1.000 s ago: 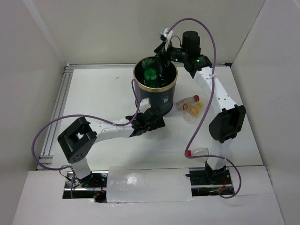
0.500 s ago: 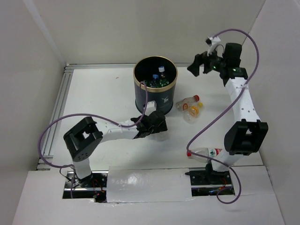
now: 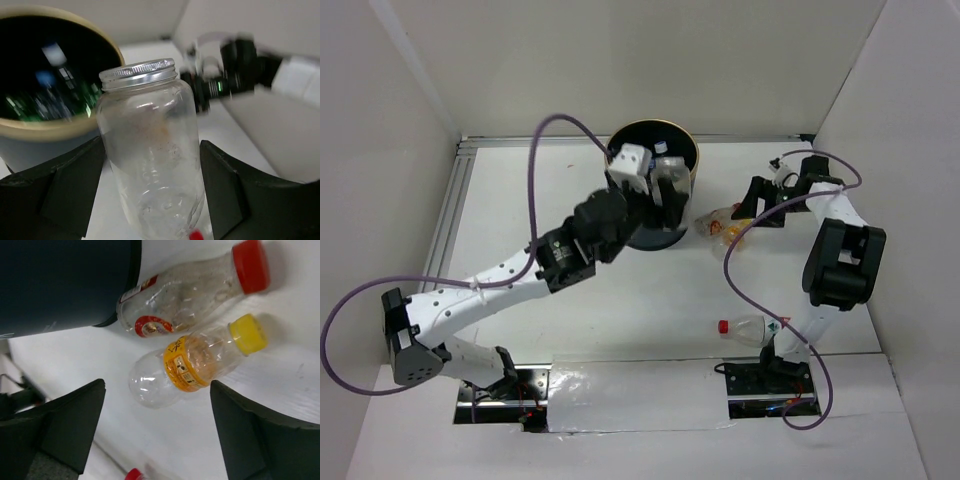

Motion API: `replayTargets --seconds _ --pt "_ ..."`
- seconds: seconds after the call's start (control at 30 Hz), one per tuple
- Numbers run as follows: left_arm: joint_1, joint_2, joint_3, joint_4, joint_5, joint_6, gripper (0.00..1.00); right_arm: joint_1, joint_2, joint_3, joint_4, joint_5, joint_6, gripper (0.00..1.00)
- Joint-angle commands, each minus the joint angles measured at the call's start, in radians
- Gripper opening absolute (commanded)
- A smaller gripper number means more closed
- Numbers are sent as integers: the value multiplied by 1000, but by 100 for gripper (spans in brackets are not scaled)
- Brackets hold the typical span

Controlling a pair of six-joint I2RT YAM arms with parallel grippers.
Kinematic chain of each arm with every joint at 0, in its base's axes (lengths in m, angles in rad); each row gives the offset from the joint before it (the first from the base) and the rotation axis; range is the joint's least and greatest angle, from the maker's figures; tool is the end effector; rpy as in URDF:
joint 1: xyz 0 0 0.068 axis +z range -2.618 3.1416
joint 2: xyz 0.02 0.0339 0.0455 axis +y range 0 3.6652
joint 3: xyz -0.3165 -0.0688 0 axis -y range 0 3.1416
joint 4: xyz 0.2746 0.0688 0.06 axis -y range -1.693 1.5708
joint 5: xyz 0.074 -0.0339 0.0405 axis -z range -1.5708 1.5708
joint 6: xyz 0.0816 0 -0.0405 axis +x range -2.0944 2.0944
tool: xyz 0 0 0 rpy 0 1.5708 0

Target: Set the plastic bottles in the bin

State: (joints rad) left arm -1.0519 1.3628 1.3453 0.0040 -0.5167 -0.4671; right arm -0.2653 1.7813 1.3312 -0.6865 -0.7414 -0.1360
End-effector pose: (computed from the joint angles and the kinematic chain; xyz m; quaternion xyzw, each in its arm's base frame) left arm 0.2211 -0.3058 0.4764 0.0266 0.7107 -0.3356 0.6176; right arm 0.4158 -0.0559 0.2358 -0.0191 0.9133 0.3067 0.2672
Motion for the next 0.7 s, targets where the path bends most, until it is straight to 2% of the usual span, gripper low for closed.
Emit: replayTargets --seconds 0.0,0.2,0.3,0.37,0.43,0.47,0.5,0.6,0.67 --pt "99 71 87 219 -89 235 1 -23 50 -1 -68 -81 79 94" --pt "194 246 236 393 -193 357 6 -55 190 0 -145 -108 101 97" --pt "230 367 334 384 -233 390 12 -55 227 0 -156 -119 101 97" --pt "245 427 391 334 -258 404 26 -55 236 0 -145 -119 114 97" --pt "254 478 423 291 -258 404 48 -46 245 0 -124 -119 125 97" --pt "254 478 423 291 -258 404 74 -37 254 0 -114 -128 139 97" --pt "265 478 414 291 -258 404 84 -25 254 0 -105 -128 139 97" --pt "265 449 414 272 -237 392 100 -3 274 0 -71 -128 170 97" --pt "254 406 414 272 -215 392 100 20 274 0 -45 -128 203 97"
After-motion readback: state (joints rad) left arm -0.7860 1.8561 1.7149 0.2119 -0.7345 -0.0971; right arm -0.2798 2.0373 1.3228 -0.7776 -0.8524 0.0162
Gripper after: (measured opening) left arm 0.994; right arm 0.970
